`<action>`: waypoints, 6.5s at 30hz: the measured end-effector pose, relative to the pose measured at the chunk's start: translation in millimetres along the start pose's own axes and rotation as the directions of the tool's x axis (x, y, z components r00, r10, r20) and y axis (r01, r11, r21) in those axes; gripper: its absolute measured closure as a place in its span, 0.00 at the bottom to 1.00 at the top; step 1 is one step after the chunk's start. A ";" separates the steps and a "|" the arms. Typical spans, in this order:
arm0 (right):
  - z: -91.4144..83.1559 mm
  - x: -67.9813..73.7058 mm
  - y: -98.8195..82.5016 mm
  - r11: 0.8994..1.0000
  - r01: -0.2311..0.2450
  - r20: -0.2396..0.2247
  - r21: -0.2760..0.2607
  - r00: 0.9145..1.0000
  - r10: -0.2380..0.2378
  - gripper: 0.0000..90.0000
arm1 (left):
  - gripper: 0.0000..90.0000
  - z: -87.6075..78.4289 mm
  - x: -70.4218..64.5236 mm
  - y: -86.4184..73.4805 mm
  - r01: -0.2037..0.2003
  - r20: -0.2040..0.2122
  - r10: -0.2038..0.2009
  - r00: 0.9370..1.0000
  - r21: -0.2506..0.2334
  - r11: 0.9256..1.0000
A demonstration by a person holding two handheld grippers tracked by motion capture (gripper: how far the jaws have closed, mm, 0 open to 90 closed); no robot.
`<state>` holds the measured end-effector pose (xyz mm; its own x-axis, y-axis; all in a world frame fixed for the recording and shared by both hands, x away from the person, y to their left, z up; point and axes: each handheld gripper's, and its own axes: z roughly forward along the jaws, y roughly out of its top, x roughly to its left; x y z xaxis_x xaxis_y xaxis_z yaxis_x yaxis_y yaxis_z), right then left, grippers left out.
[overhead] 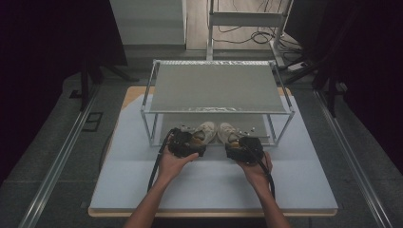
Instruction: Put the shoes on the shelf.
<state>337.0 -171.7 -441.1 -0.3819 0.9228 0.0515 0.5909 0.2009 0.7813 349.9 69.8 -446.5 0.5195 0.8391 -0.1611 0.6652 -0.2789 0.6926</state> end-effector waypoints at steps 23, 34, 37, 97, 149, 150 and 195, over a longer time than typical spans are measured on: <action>-45.1 -37.3 -32.6 0.996 -0.042 -0.063 -0.074 0.997 0.038 0.80 | 0.85 -31.4 31.9 -42.6 0.014 0.002 -0.014 1.000 -0.041 0.999; -32.1 -53.4 -44.9 0.999 -0.047 -0.035 -0.017 0.998 0.047 0.92 | 0.88 -22.7 39.1 -47.5 0.038 0.010 -0.038 0.999 -0.039 0.999; -27.6 -51.6 -44.9 0.999 -0.045 -0.038 -0.011 0.998 0.044 0.91 | 0.87 -20.0 38.6 -47.1 0.036 0.011 -0.036 0.999 -0.037 0.999; 7.6 -12.1 -30.5 0.999 0.037 -0.112 0.008 0.993 -0.036 0.89 | 0.84 20.9 1.2 -8.7 -0.059 0.117 0.056 0.992 0.025 0.998; 27.1 -14.9 -16.6 1.000 0.021 -0.054 -0.022 0.998 -0.022 0.90 | 0.85 41.1 16.6 15.6 -0.047 0.066 0.043 0.997 0.060 0.997; 27.1 -14.9 -16.6 1.000 0.021 -0.054 -0.022 0.998 -0.022 0.90 | 0.85 41.3 16.7 15.8 -0.048 0.067 0.044 0.997 0.060 0.997; 47.5 -18.6 -9.5 1.000 0.024 -0.007 -0.020 1.000 -0.025 0.96 | 0.84 56.8 23.1 36.8 -0.100 0.010 0.100 0.995 0.080 0.992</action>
<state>372.2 -175.2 -479.0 -0.4012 0.9153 0.0366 0.5674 0.2169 0.7944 416.8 52.4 -464.6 0.5888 0.8023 -0.0983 0.6507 -0.3983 0.6465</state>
